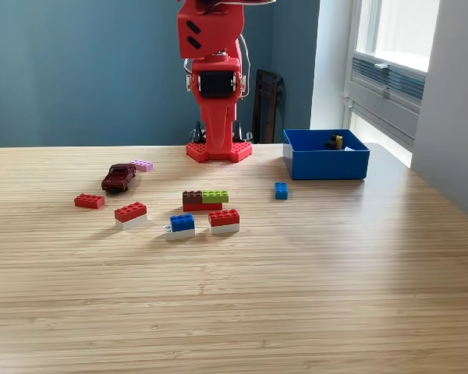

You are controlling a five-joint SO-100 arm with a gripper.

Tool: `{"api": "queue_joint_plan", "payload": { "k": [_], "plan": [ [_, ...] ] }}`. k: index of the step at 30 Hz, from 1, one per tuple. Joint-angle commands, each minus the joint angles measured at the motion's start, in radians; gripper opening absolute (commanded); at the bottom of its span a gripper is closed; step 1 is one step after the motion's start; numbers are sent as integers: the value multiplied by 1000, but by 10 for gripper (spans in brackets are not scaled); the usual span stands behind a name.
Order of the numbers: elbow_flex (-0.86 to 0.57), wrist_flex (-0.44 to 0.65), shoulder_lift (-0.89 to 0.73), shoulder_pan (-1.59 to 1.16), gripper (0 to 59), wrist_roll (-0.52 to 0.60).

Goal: Grasp a lego block and put it in the bin.

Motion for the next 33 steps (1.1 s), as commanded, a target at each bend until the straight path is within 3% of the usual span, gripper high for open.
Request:
{"api": "queue_joint_plan", "payload": {
  "k": [1,9,14,20,24,33],
  "plan": [
    [15,-57,32,-5,1,-18],
    [3,-109,29,-9,2,-77],
    [0,-130,28,-28,133,-120],
    [20,-206,25,-41,223,-172],
    [20,-239,11,-44,236,-183],
    [-40,-238,-219,-41,225,-158]
  ]
}}
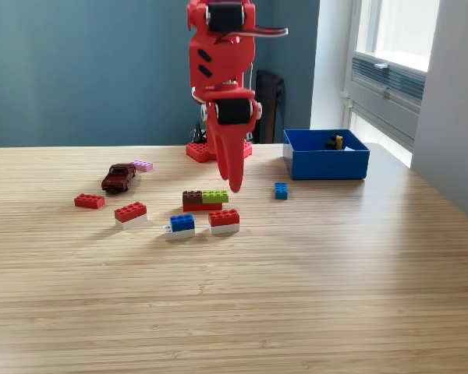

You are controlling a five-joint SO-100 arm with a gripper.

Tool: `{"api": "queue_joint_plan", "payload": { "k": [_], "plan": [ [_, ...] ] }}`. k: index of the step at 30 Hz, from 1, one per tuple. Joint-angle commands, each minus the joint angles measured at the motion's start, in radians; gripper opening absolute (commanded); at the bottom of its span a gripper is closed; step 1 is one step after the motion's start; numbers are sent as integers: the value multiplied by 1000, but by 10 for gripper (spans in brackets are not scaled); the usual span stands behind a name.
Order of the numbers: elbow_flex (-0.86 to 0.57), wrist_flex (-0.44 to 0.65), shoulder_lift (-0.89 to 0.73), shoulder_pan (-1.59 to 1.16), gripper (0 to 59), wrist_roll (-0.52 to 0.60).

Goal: Grasp a lego block and put it in the bin.

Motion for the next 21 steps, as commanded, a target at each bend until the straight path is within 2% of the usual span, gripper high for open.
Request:
{"api": "queue_joint_plan", "payload": {
  "k": [1,12,19,21],
  "plan": [
    [-89,-6,-75,3,223,8],
    [-166,-8,-210,6,197,8],
    [-195,-28,-273,6,163,9],
    [-187,-46,-281,6,137,9]
  ]
}}
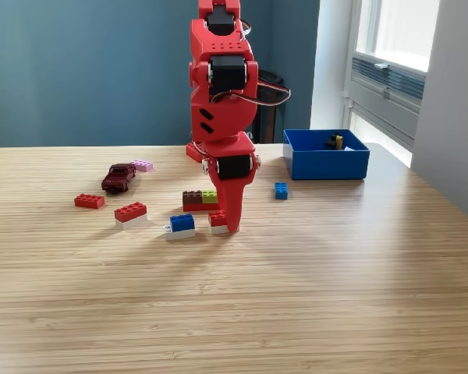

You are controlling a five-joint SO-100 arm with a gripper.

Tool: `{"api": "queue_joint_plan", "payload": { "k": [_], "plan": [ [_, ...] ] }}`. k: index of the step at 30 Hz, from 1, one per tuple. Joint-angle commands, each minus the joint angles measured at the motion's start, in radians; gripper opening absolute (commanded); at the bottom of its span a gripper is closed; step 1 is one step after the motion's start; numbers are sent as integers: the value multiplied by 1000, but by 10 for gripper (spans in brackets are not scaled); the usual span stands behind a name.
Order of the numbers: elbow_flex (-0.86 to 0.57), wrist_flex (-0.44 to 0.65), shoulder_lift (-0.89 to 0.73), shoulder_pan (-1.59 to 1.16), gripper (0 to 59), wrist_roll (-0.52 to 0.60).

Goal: Grasp a lego block and put it in the bin.

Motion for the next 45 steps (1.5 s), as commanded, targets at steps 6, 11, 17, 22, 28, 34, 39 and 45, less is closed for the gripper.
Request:
{"api": "queue_joint_plan", "payload": {
  "k": [6,11,17,22,28,34,39,45],
  "plan": [
    [-32,-52,9,6,0,21],
    [-63,-43,17,-3,0,49],
    [-101,52,23,-37,0,86],
    [-114,130,29,-74,0,120],
    [-169,212,170,-135,0,172],
    [-38,213,360,-249,0,195],
    [109,213,489,-380,0,227],
    [167,253,600,-580,0,295]
  ]
}}
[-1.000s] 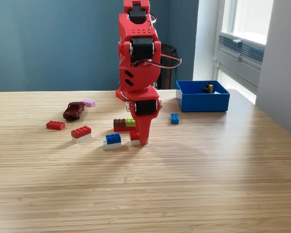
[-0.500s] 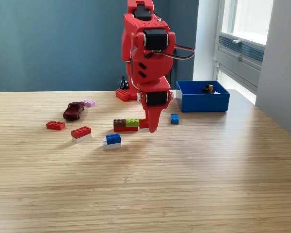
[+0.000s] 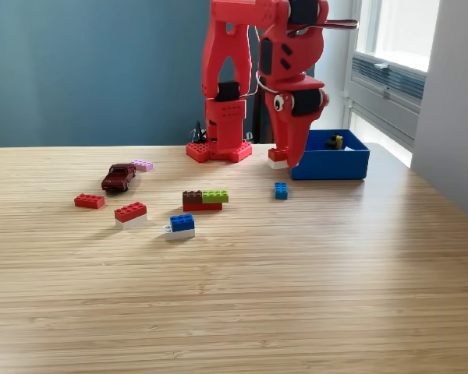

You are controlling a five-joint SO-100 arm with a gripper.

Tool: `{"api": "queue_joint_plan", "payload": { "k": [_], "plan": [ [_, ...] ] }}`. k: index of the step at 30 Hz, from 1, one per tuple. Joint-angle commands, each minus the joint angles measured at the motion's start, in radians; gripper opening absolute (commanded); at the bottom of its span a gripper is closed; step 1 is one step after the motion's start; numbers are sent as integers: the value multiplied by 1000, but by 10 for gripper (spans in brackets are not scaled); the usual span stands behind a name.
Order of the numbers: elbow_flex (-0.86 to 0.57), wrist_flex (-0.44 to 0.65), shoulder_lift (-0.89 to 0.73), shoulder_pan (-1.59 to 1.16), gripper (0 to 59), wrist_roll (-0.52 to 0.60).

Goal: Grasp a lego block and put it in the bin.

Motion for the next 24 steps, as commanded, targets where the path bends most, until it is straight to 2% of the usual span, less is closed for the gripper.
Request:
{"api": "queue_joint_plan", "payload": {
  "k": [1,12,24],
  "plan": [
    [0,55,184,-199,0,61],
    [-3,89,198,-621,0,241],
    [52,95,198,-887,0,170]
  ]
}}
